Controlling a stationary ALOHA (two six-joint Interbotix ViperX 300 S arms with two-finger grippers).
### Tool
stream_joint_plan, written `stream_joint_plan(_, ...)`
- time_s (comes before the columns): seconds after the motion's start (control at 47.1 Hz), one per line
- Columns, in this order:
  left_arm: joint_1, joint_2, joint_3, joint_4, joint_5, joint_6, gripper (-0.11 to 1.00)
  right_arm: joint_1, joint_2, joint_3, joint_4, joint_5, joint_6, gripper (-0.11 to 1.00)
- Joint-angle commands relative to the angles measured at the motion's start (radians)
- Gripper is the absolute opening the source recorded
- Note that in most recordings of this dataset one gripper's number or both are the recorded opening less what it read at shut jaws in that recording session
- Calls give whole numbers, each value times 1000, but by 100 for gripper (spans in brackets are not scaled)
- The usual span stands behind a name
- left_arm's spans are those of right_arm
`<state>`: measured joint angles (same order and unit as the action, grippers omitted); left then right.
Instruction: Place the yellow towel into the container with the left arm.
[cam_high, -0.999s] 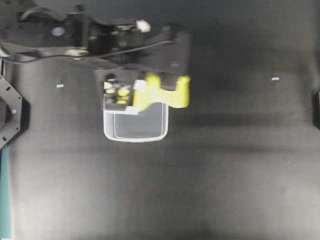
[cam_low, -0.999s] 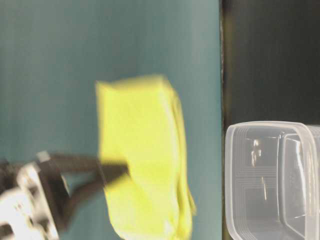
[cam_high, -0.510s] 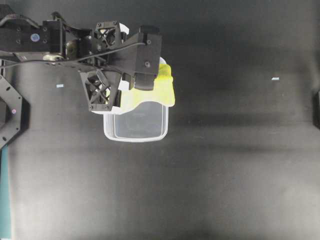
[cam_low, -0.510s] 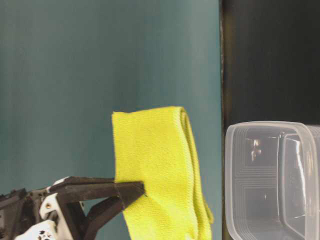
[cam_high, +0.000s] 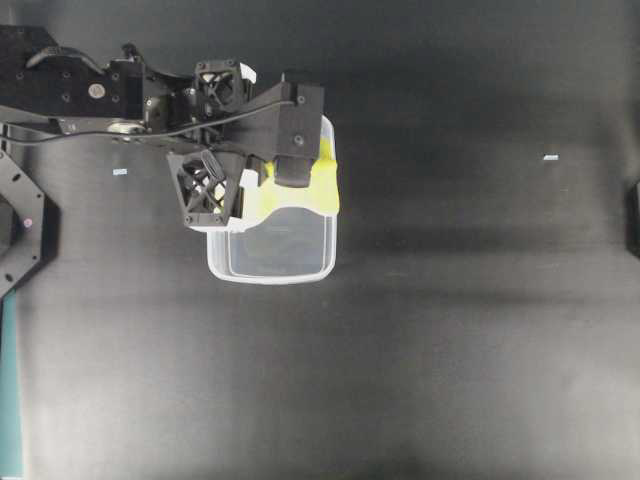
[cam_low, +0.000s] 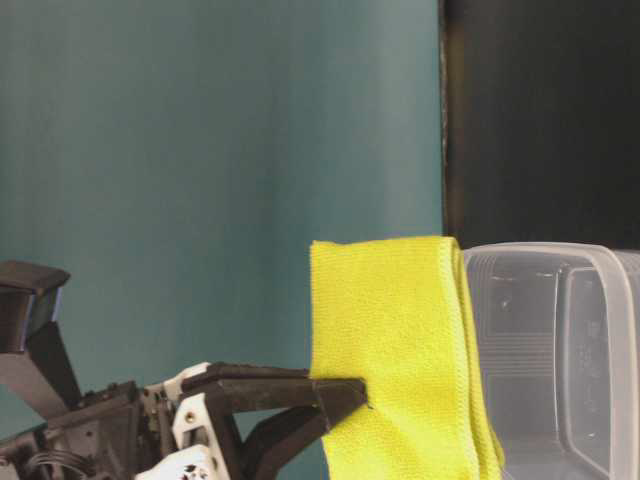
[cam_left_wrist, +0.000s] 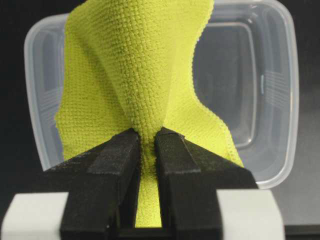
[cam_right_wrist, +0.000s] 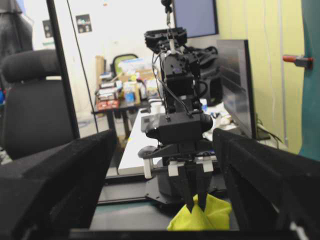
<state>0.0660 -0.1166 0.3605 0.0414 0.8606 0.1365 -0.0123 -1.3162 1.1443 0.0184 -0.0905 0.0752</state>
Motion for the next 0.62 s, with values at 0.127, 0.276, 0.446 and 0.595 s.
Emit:
stream_joint_plan(0.127, 0, -5, 25, 3, -37, 11, 23, -5, 15, -11, -2, -34, 2, 76)
stream_joint_plan(0.276, 3, -5, 60, 3, -117, -3, 68, -14, 15, -11, -2, -46, 2, 76)
stream_joint_plan(0.446, 2, -21, 83, 3, -170, -9, 90, -34, 8, -12, -2, -41, 2, 76)
stream_joint_plan(0.595, -5, -84, 64, 3, -176, -26, 89, -43, -2, -12, 0, -38, 2, 76)
